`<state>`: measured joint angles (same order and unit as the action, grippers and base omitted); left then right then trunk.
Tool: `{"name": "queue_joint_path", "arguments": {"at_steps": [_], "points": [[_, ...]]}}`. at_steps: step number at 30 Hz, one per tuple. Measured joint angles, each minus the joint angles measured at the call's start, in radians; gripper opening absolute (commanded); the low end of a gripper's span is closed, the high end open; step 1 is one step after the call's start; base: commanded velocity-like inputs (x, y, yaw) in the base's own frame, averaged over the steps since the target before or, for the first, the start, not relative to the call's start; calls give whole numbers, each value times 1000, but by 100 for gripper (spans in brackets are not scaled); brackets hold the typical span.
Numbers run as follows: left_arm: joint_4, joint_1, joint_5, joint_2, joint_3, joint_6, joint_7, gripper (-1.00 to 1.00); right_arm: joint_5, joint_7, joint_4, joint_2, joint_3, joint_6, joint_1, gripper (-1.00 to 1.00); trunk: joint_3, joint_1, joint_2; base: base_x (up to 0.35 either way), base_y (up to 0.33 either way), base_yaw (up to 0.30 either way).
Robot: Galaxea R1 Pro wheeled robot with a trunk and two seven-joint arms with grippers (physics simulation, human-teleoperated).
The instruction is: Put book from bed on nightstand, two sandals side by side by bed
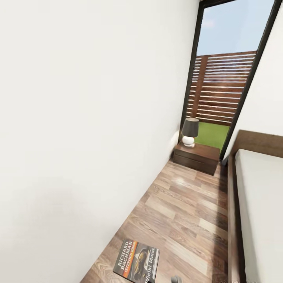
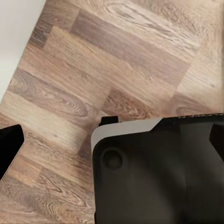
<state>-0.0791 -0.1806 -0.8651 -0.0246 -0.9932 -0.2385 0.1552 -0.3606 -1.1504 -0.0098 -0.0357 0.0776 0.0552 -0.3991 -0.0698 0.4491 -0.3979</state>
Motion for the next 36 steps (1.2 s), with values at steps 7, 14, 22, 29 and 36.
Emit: {"name": "queue_joint_path", "arguments": {"at_steps": [7, 14, 22, 29, 36], "points": [[0, 0, 0, 0, 0, 0, 0, 100, 0, 0, 0, 0, 0, 0, 0, -100, -6, 0, 0, 223, 77, -240], [0, 0, 0, 0, 0, 0, 0, 100, 0, 0, 0, 0, 1, 1, 0, -100, -9, 0, 0, 258, 152, -88], [0, 0, 0, 0, 0, 0, 0, 100, 0, -1, 0, 1, 1, 1, 0, -100, -9, 0, 0, 287, 165, -145], [0, 0, 0, 0, 0, 0, 0, 100, 0, -1, 0, 1, 1, 1, 1, -100, -10, 0, 0, 294, 166, -230], [1, 0, 0, 0, 0, 0, 0, 100, 0, -1, 0, 1, 0, 1, 1, -100, -8, 0, 0, 296, 140, -117]]}}
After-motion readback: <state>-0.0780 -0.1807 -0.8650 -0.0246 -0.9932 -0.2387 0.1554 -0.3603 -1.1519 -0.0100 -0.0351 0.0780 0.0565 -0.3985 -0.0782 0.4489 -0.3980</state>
